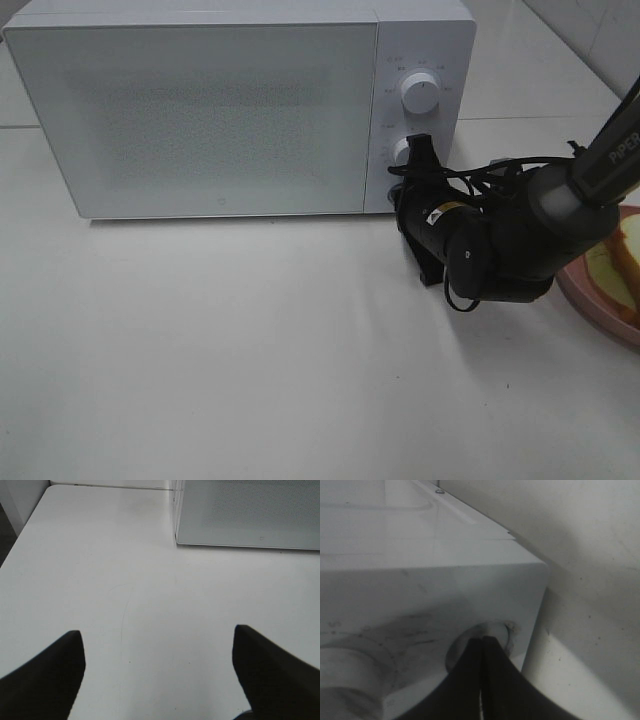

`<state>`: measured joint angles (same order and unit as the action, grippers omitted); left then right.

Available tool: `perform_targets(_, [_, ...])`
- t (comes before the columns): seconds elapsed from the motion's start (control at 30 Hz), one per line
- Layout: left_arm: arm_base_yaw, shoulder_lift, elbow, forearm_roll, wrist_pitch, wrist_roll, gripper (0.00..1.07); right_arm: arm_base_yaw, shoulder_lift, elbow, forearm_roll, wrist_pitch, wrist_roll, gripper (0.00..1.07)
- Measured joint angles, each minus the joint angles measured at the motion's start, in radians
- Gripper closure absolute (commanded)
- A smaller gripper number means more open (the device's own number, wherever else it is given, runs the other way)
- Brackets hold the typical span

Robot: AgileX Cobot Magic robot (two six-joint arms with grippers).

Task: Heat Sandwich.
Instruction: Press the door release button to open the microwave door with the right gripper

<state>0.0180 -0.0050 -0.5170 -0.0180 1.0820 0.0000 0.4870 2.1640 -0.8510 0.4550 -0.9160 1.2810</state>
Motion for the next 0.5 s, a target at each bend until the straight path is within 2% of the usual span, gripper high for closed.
perform_targets(0.5, [0.0, 0.0, 0.0, 0.0, 0.0, 0.0, 0.3, -0.001, 0.021, -0.031, 0.003, -0.004, -0.003, 1.07])
